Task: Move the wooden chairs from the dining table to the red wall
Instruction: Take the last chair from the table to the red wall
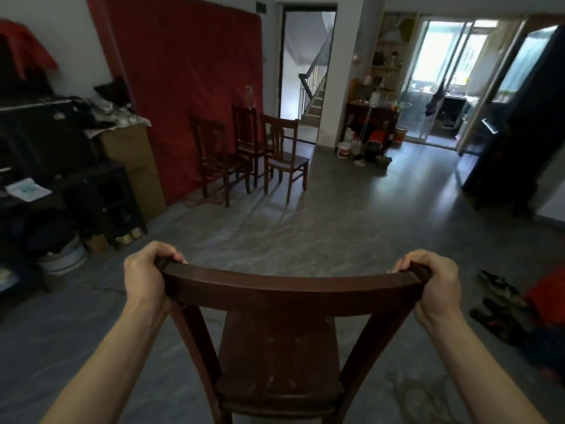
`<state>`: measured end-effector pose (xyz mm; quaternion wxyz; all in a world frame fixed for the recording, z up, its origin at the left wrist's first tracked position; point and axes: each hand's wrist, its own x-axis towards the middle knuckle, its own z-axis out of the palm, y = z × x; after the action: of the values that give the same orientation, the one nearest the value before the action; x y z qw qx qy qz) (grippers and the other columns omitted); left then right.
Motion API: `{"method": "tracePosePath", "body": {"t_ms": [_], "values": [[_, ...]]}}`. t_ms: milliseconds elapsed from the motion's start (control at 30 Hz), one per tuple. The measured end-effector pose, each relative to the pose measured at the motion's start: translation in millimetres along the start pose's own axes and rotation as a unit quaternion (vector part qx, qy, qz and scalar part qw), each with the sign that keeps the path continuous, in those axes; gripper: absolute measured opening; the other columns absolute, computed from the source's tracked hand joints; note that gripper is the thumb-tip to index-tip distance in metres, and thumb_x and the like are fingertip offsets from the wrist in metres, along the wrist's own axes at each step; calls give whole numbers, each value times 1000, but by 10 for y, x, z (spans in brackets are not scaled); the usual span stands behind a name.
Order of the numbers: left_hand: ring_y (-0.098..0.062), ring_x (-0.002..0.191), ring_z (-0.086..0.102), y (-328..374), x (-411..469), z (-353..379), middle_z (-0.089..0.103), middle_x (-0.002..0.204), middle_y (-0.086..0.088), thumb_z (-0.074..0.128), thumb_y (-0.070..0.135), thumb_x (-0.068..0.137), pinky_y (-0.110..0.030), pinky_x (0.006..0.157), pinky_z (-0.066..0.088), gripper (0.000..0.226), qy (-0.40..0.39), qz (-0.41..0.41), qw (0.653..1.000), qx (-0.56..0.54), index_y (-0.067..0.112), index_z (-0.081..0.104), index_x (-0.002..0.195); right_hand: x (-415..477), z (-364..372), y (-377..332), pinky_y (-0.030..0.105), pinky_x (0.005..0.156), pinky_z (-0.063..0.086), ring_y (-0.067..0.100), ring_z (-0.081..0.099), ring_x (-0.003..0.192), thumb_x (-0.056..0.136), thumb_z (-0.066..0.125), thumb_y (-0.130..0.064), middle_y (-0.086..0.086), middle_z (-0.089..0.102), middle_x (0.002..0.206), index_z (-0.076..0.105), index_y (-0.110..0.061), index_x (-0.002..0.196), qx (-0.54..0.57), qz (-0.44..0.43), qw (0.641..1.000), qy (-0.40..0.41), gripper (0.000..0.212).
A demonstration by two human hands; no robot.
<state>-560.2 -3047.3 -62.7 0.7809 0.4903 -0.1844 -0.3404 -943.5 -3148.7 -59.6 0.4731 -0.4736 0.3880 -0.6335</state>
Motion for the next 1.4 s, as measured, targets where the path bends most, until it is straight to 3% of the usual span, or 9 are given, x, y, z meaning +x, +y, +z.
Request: {"method": "tracePosePath", "body": {"t_ms": [333, 533, 733, 867, 1000, 1133, 1267, 1400], "values": [[-18, 48, 53, -366, 3373, 772, 54, 50, -2, 52, 14, 63, -24, 51, 45, 23, 34, -9, 999, -8, 19, 56, 41, 2902, 1863, 1413, 36, 61, 46, 29, 54, 49, 66, 50, -16, 16, 55, 49, 62, -8, 48, 6, 11, 1000, -28, 23], [-20, 47, 52, -496, 5272, 1528, 52, 56, -9, 54, 15, 59, -21, 46, 44, 9, 17, -13, 1000, 12, 8, 53, 55, 4510, 2679, 2059, 39, 66, 45, 27, 54, 49, 64, 52, -18, 13, 55, 48, 61, -10, 47, 48, 28, 998, 1, 21], [-20, 46, 51, -940, 7222, 2175, 53, 52, -4, 56, 19, 55, -21, 45, 43, 12, 22, -39, 998, 35, 15, 54, 44, 6241, 3471, 2944, 23, 51, 46, 23, 54, 47, 64, 50, -15, 12, 56, 47, 61, -10, 46, 47, 36, 998, 5, 22], [-20, 50, 53, -1175, 8458, 2602, 56, 52, -4, 56, 21, 56, -32, 57, 43, 13, 18, -38, 997, 69, 16, 56, 44, 7248, 3926, 3447, 27, 52, 42, 26, 51, 49, 66, 50, -12, 12, 56, 47, 61, -10, 45, 40, 44, 998, 25, 24], [-20, 51, 53, -1347, 9565, 2983, 58, 52, -3, 54, 19, 58, -35, 60, 43, 16, 14, -39, 997, 71, 18, 57, 43, 8204, 4445, 3811, 28, 51, 40, 24, 51, 47, 78, 41, 5, 10, 56, 46, 59, -10, 45, 26, 41, 998, 38, 40], [-21, 52, 52, -1565, 10718, 3270, 57, 51, -3, 52, 17, 61, -35, 60, 43, 19, -19, -27, 997, 69, 18, 57, 42, 9052, 4968, 4205, 24, 49, 44, 25, 53, 45, 71, 47, -6, 14, 57, 47, 60, -9, 47, 28, 37, 998, 48, 27], [-18, 46, 54, -1805, 11883, 3623, 57, 48, -3, 54, 19, 57, -23, 50, 46, 16, -47, -41, 996, 60, 17, 58, 42, 9835, 5437, 4655, 38, 61, 42, 34, 52, 58, 65, 50, -11, 20, 55, 50, 60, -5, 50, -4, 10, 997, 81, 19], [-22, 51, 52, -1976, 12887, 3968, 57, 50, -7, 61, 28, 48, -33, 59, 43, 15, -80, -70, 993, 57, 13, 59, 45, 10507, 5820, 5028, 51, 69, 40, 39, 54, 64, 63, 53, -20, 26, 57, 56, 61, -7, 51, -31, -12, 994, 100, 20]]}}
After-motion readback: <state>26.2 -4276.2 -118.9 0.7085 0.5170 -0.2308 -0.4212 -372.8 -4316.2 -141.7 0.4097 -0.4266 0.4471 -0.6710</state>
